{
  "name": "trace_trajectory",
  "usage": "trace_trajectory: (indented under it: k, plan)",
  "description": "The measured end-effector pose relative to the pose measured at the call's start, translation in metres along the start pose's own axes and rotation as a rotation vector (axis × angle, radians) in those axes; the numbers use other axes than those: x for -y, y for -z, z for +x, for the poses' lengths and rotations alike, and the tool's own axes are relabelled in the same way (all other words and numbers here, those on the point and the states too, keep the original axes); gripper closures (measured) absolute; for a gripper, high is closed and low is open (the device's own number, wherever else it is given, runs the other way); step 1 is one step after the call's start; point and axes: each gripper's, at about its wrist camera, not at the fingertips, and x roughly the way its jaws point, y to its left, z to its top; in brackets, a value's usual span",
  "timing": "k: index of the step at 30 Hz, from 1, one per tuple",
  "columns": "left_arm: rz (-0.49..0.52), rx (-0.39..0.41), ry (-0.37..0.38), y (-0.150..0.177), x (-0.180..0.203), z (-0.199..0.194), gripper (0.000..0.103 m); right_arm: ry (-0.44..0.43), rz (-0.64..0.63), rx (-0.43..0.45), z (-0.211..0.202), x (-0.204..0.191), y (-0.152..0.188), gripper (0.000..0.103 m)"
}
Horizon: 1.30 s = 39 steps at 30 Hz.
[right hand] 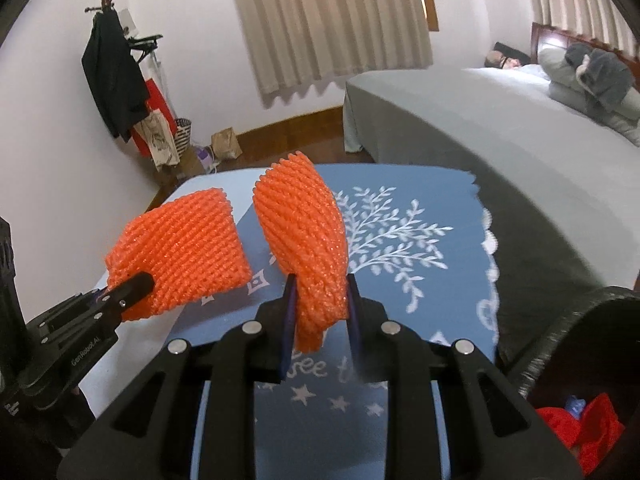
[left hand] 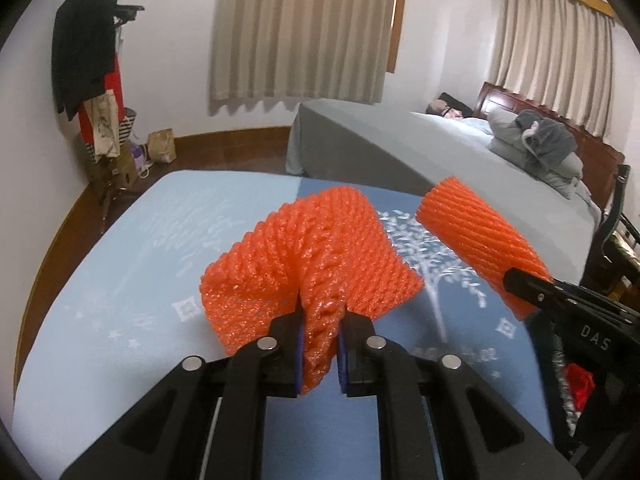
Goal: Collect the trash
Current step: 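Grasp the orange knitted cloth with the left tool while the right tool grasps the orange foam net, then carry the orange cloth to the bin with the left tool while the right tool carries the foam net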
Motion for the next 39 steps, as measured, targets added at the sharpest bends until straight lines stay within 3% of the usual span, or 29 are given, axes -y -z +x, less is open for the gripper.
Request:
trace_trajectory:
  k: [22, 39]
  plan:
    - [0.071, 0.092, 0.111, -0.006, 0.069, -0.072, 0.091, 0.062, 0.035, 0.141, -0.118, 0.032, 0.011, 0.081]
    - [0.15, 0.141, 0.203, -0.001, 0.115, -0.111, 0.091, 0.136, 0.065, 0.199, -0.18, 0.05, 0.033, 0.081]
